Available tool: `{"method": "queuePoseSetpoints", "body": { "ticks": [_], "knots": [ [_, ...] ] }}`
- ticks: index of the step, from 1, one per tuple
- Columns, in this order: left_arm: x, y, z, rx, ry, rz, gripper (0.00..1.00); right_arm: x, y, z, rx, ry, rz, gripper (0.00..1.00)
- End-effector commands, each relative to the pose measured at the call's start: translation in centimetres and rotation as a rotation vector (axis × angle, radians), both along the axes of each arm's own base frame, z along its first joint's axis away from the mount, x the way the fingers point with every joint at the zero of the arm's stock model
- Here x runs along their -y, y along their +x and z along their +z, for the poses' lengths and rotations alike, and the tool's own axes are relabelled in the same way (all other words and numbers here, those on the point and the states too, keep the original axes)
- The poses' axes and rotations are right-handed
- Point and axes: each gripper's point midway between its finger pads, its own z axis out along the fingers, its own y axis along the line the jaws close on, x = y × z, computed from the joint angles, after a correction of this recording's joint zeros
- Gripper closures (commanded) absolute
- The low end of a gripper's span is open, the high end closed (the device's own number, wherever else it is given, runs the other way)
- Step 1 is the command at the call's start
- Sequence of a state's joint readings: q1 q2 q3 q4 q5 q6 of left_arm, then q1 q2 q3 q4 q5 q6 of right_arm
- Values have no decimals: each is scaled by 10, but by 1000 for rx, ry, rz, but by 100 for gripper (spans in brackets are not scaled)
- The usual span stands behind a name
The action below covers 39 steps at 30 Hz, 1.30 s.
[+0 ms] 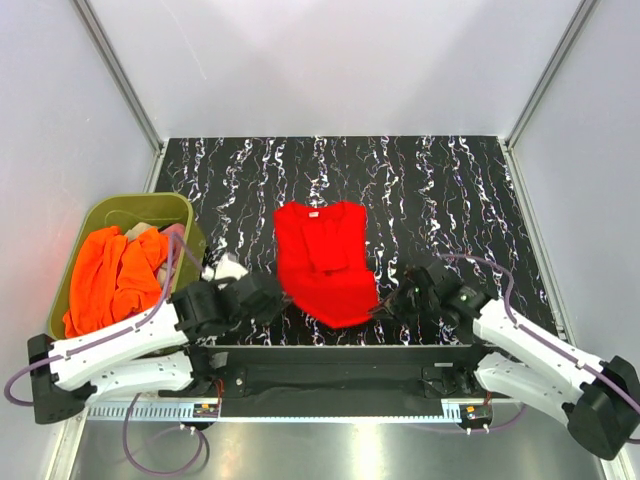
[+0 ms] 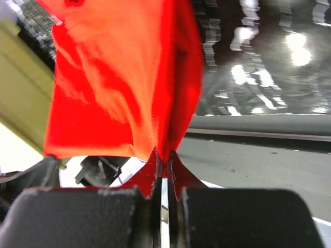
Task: Fold and stack the t-shirts
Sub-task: Fold the tshirt
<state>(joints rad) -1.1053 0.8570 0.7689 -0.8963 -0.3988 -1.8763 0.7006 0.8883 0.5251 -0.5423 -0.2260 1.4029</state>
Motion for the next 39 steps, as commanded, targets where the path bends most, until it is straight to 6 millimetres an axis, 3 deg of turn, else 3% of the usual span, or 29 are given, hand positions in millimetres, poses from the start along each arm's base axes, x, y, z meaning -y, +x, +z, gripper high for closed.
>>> {"method": "queuePoseSetpoints", "body": {
  "ticks": [1,2,3,4,5,7,11,13,15,18,23,24,26,27,29,30,32,33,38,39],
  "knots": [
    [-4,36,42,179,91,21,100,2,24,28,74,-31,25,100],
    [-2,44,56,203,90,21,100,-1,35,37,82,-32,31,100],
    [-7,59,56,201,129,49,100,-1,39,41,89,-28,73,100],
    [-9,68,59,218,168,23,100,8,56,44,90,-31,36,100],
    [-3,78,70,234,138,20,100,9,65,38,63,-46,42,100],
    [-16,107,69,237,175,52,100,4,90,55,115,-37,91,100],
    [-24,156,77,251,142,93,100,-12,147,54,80,-11,170,100],
    [-35,181,69,231,163,120,100,-18,162,54,74,11,209,100],
    [-35,200,77,248,136,123,100,-21,190,60,101,18,216,100],
    [-46,235,61,214,149,144,100,-23,221,61,97,28,219,100],
    [-49,276,58,213,135,136,100,-27,267,56,97,49,213,100],
    [-52,285,49,192,142,142,100,-27,272,55,91,57,215,100],
    [-52,300,56,213,145,133,100,-24,288,52,91,63,201,100],
    [-53,309,45,192,152,132,100,-24,292,51,87,66,199,100],
    [-48,323,49,204,135,111,100,-21,304,48,87,67,187,100],
    [-49,330,36,176,138,108,100,-20,306,46,77,76,185,100],
    [-44,340,37,182,126,95,100,-20,313,37,61,86,184,100],
    [-46,345,26,162,134,93,100,-20,316,32,62,83,189,100],
    [-52,365,17,164,153,98,100,-17,342,14,89,77,203,100],
    [-57,370,8,151,173,99,100,-18,346,12,96,80,208,100]
  ]
}}
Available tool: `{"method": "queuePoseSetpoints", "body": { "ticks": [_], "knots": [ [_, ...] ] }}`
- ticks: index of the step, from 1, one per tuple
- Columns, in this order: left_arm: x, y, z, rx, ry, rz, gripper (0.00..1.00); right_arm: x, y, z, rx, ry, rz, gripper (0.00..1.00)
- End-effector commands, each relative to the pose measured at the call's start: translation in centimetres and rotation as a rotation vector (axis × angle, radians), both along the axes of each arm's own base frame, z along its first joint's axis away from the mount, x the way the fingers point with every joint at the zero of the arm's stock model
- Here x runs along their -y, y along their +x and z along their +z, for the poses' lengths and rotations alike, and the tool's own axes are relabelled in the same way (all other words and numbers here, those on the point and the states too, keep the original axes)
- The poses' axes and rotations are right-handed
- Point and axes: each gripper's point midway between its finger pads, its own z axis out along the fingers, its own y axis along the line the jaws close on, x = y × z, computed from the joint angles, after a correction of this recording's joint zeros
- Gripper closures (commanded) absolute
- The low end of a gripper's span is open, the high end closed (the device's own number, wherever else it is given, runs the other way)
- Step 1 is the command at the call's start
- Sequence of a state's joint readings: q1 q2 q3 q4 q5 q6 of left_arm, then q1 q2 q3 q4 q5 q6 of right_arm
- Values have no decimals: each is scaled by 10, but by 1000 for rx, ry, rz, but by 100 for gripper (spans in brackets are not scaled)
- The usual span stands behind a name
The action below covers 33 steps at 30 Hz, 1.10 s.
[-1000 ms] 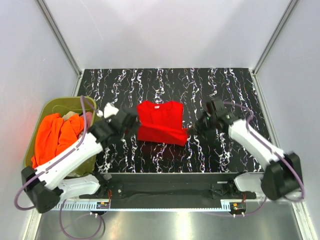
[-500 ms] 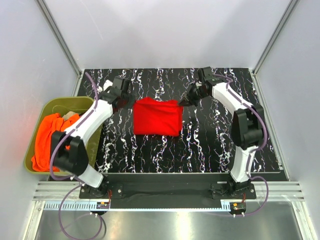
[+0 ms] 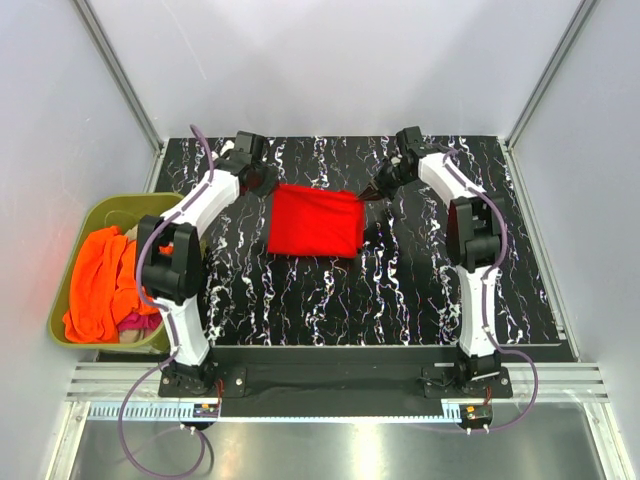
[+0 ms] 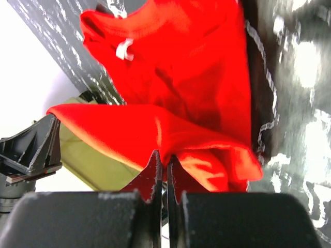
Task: Fold and stack the t-shirts
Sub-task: Fold the tshirt
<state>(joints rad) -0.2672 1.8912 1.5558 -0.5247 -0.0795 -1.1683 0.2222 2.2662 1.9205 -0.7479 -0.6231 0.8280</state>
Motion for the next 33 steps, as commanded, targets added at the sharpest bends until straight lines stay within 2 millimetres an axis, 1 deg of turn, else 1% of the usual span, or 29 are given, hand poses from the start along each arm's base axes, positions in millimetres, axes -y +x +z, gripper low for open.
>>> {"method": "queuePoseSetpoints", "body": {
  "ticks": [1,2,3,4,5,6,7,8,9,10,11,12,13,14,15,16,17,18,19,20,21,22,24,25,26,28,29,31,33],
  "knots": [
    [-11,31,19,87,21,-2,100,-1,21,9,67,33,38,100],
    [-14,34,14,84,28,2,100,-2,32,7,90,42,46,98],
    [-19,40,3,76,42,0,100,-2,38,6,105,42,49,98],
    [-19,47,4,85,38,-7,100,-4,45,6,128,41,57,96],
    [-18,54,2,91,31,-26,100,-4,60,0,170,28,67,89],
    [-23,61,-21,59,56,-59,100,-2,69,-5,191,20,68,83],
    [-23,72,-17,81,62,-75,100,-1,88,-9,241,19,75,80],
    [-26,78,-33,62,84,-87,96,3,96,-11,268,11,86,74],
    [-32,81,-38,54,120,-113,89,13,102,-12,266,8,68,60],
    [-28,90,-24,88,111,-147,77,15,109,-5,288,15,63,49],
    [-27,92,-21,96,114,-184,69,18,105,0,287,22,81,42],
    [-29,88,-14,89,160,-221,58,21,104,6,306,9,90,28],
    [-36,89,-4,112,204,-214,53,26,96,16,334,-24,117,22],
    [-39,88,15,148,221,-219,48,32,94,16,346,-63,114,16],
    [-40,83,17,150,237,-252,40,34,89,18,352,-77,128,9],
    [-41,78,21,152,241,-261,37,36,79,19,343,-82,144,9],
    [-41,72,33,169,241,-269,33,36,73,18,352,-80,172,9],
    [-41,63,25,147,245,-285,25,34,67,16,340,-72,186,8],
    [-37,56,24,142,228,-311,25,34,57,10,315,-61,203,8],
    [-34,49,31,152,225,-327,25,31,50,10,309,-42,220,8],
    [-29,38,19,130,214,-371,25,31,46,8,307,-46,229,7],
    [-22,32,19,136,200,-409,30,33,35,9,306,-58,243,7],
    [-2,22,28,193,171,-493,34,35,31,11,338,-90,250,8],
    [11,9,18,186,120,-552,39,37,24,14,328,-87,236,12],
    [23,1,22,209,98,-585,42,32,24,20,348,-59,239,14],
    [36,-12,11,206,61,-607,43,26,20,29,350,-17,230,18],
    [44,-18,11,207,51,-622,48,21,19,35,352,12,220,25],
    [55,-29,3,192,1,-652,55,12,15,46,364,35,228,28],
    [65,-39,-3,187,0,-696,58,-6,8,55,370,76,254,39]
  ]
}}
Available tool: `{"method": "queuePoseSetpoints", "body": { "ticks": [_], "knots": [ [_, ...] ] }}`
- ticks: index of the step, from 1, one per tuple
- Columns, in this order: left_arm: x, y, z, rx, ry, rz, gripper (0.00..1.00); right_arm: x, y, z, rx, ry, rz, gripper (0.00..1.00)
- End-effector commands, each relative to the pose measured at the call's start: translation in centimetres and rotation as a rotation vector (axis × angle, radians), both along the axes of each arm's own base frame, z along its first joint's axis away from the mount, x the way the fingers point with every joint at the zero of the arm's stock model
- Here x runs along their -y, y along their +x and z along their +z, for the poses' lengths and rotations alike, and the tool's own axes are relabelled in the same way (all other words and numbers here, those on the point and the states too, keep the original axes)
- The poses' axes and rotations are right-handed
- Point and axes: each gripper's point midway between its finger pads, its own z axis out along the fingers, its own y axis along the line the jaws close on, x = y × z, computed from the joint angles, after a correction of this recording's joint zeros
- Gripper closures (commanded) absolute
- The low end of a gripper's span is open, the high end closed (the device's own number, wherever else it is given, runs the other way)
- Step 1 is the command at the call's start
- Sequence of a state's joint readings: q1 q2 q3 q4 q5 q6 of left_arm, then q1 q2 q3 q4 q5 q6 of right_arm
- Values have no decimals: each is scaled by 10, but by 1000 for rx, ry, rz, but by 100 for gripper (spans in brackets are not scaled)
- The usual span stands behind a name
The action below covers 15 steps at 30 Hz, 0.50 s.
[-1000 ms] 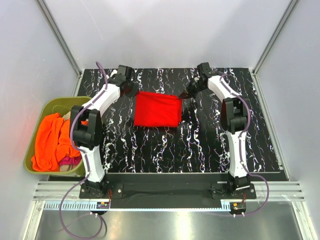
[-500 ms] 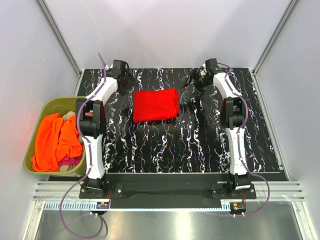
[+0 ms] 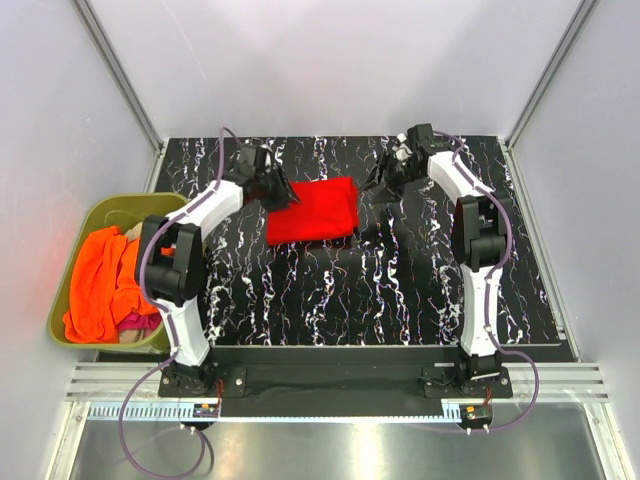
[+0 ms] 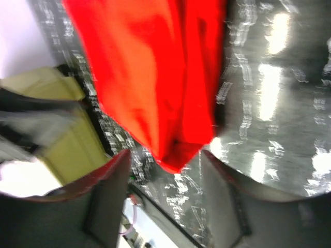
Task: Fold and stack the t-shirts
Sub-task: Fold the tshirt
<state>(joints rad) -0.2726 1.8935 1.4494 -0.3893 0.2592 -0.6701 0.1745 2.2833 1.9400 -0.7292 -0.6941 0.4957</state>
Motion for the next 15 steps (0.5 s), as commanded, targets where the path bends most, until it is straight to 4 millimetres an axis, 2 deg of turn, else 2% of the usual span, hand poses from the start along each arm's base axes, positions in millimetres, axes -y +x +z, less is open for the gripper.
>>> {"method": "queuePoseSetpoints", "body": {
  "ticks": [1,2,3,4,6,7,10,11,12,15],
  "knots": [
    [25,-9,18,69,-71,-113,59,-39,-6,60,105,139,64,41],
    [26,-12,17,70,-65,-118,59,-47,-5,61,109,163,77,47],
    [23,-15,11,56,-58,-111,59,-57,-8,60,95,180,96,56],
    [23,-16,10,55,-55,-114,59,-74,-13,52,62,204,131,59],
    [21,-14,14,65,-48,-120,59,-89,-18,42,33,224,164,66],
    [21,-13,15,69,-45,-122,59,-96,-20,28,0,228,177,70],
    [17,-7,15,62,-44,-123,58,-95,-24,5,-42,218,176,82],
    [13,-5,14,56,-44,-117,58,-91,-23,-1,-40,209,172,84],
    [12,-4,14,53,-45,-119,58,-87,-31,-16,-76,196,166,85],
    [3,-7,0,16,-31,-110,58,-73,-39,-31,-80,196,156,86]
  ]
}}
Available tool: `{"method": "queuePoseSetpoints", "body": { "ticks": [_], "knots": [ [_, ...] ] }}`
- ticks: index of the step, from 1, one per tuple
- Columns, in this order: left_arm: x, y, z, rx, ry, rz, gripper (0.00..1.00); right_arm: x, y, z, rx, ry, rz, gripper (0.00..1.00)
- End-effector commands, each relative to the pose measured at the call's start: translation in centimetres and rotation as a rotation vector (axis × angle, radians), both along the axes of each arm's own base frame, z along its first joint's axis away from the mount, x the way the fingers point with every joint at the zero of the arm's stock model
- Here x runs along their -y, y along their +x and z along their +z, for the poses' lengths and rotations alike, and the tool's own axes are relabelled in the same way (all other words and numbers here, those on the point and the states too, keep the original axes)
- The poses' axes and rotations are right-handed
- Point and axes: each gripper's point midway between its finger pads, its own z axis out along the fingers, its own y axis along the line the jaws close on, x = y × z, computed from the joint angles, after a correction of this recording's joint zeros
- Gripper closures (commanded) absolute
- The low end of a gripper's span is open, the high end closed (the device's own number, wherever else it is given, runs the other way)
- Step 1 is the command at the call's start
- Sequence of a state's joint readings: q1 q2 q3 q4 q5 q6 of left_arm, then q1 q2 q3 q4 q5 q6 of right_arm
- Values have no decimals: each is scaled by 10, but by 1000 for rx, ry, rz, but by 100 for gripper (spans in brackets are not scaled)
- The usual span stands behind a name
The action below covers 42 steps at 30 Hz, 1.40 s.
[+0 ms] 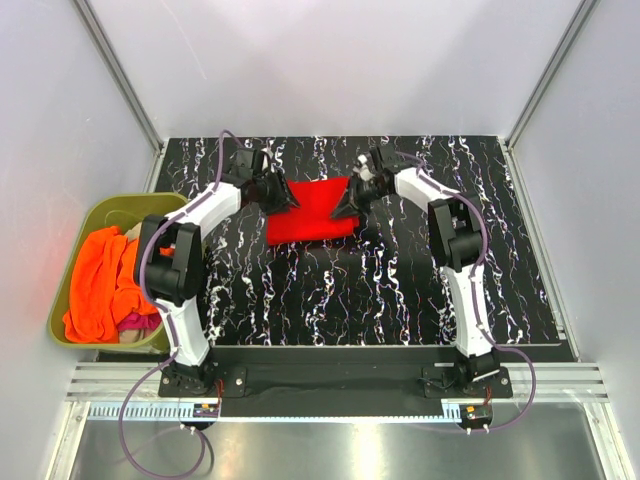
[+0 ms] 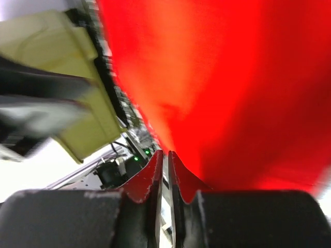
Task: Fold and stack the t-shirts
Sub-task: Fold the tshirt
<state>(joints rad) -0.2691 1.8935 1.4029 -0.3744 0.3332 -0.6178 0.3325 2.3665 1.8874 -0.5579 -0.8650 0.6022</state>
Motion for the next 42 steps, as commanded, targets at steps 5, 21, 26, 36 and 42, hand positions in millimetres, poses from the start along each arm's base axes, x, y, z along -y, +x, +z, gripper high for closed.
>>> {"method": "queuePoseSetpoints", "body": {
  "ticks": [5,21,26,36,42],
  "knots": [
    [-12,3,12,21,-22,-26,58,43,-25,-32,-52,2,-42,87],
    [3,-40,-14,-90,-122,-88,56,29,43,19,34,72,-131,69],
    [-10,-63,-50,-146,-55,-96,58,35,55,-11,14,36,-167,68],
    [-7,-33,2,-21,-58,-88,56,62,69,-8,17,16,-234,66],
    [-3,20,16,25,-138,-22,55,60,78,15,47,50,-236,62]
  ]
}}
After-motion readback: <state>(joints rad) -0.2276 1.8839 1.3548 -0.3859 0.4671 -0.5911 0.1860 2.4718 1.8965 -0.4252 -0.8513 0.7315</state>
